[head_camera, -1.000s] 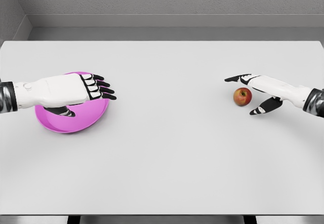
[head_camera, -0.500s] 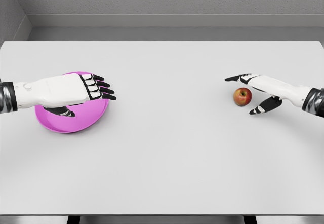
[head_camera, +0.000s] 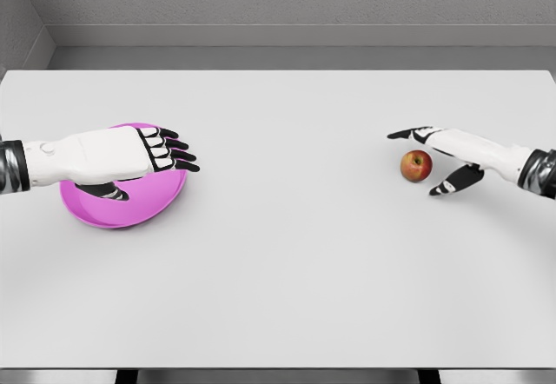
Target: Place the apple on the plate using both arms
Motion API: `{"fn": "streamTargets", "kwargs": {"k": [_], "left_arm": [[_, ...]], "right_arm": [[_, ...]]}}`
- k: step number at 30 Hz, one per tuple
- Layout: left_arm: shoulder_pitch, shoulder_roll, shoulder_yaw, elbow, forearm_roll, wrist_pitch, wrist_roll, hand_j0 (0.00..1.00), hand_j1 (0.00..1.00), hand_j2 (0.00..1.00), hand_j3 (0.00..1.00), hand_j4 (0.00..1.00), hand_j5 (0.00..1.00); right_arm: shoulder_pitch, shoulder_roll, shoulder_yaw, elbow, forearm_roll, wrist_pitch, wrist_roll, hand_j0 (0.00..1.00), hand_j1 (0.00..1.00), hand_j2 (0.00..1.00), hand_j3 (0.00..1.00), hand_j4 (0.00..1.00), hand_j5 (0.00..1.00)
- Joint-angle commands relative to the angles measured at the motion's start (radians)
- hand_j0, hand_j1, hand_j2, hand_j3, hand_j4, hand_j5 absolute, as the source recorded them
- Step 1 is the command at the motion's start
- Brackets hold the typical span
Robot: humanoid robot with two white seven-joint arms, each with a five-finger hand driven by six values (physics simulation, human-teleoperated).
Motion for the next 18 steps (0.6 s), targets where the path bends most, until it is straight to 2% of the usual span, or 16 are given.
{"fn": "streamTargets", "kwargs": {"k": [1, 18], "left_arm": [[0.000, 0.001, 0.001, 0.000, 0.006, 0.001, 0.001, 1.00, 1.00, 1.00, 1.00, 1.00, 1.00], [0.000, 0.001, 0.001, 0.000, 0.006, 0.001, -0.001, 1.00, 1.00, 1.00, 1.00, 1.00, 1.00]], "right_arm": [[0.000, 0.000, 0.000, 0.016, 0.006, 0.002, 0.000, 1.00, 1.00, 1.00, 1.00, 1.00, 1.00], [-0.006, 0.010, 0.000, 0.016, 0.036, 0.002, 0.000, 0.88, 0.88, 0.88, 0.88, 0.88, 0.88]]}}
